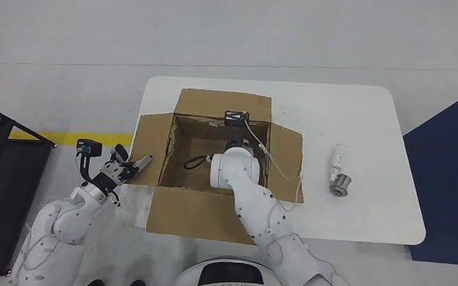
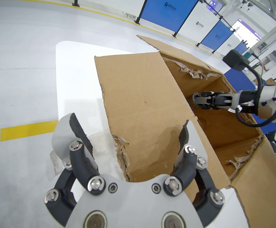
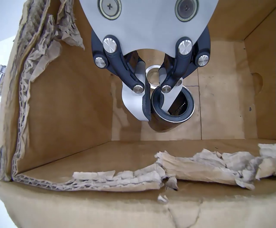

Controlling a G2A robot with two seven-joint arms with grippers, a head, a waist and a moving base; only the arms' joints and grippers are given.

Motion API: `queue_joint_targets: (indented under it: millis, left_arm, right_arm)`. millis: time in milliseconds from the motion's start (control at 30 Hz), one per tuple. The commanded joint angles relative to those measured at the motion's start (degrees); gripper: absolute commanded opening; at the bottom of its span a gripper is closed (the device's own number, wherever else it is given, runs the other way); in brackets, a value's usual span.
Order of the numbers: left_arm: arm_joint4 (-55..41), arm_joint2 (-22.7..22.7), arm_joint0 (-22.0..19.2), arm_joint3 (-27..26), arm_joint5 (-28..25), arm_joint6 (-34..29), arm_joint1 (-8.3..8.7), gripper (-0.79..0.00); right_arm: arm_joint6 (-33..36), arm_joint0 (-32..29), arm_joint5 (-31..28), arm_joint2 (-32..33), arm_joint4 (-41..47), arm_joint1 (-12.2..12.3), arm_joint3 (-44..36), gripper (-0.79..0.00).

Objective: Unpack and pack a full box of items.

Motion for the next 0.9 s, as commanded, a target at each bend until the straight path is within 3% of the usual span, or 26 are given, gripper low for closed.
queue_joint_targets:
  millis: [0,67,300,400,567,633,767,867]
  left_arm:
    - [0.0,0.0,0.0,0.0,0.0,0.0,0.00,0.000]
    - [0.0,0.0,0.0,0.0,0.0,0.0,0.00,0.000]
    - [0.0,0.0,0.0,0.0,0.0,0.0,0.00,0.000]
    - [0.0,0.0,0.0,0.0,0.0,0.0,0.00,0.000]
    - [0.0,0.0,0.0,0.0,0.0,0.0,0.00,0.000]
    - [0.0,0.0,0.0,0.0,0.0,0.0,0.00,0.000]
    - [0.0,0.0,0.0,0.0,0.0,0.0,0.00,0.000]
    - [0.0,0.0,0.0,0.0,0.0,0.0,0.00,0.000]
  right_arm:
    - [0.8,-0.5,-0.8,0.5,-2.1,-0.8,-0.4,-0.499]
    - [1.4,-0.4,-1.3,1.1,-4.1,-1.2,0.0,-0.453]
    - [3.0,0.3,-3.0,2.2,-4.2,-1.8,-0.7,-0.474]
    - [5.5,-1.3,-5.5,1.6,-1.1,-1.0,-9.7,-0.483]
    - [9.8,-11.0,-10.2,0.9,3.9,3.6,-40.3,-0.443]
    - [8.3,-16.7,-11.1,3.0,5.6,5.4,-50.8,-0.431]
    - [-5.1,-23.7,-6.2,9.5,7.5,6.2,-51.4,-0.413]
    - [-9.9,-27.6,-2.3,16.8,11.3,6.4,-51.4,-0.403]
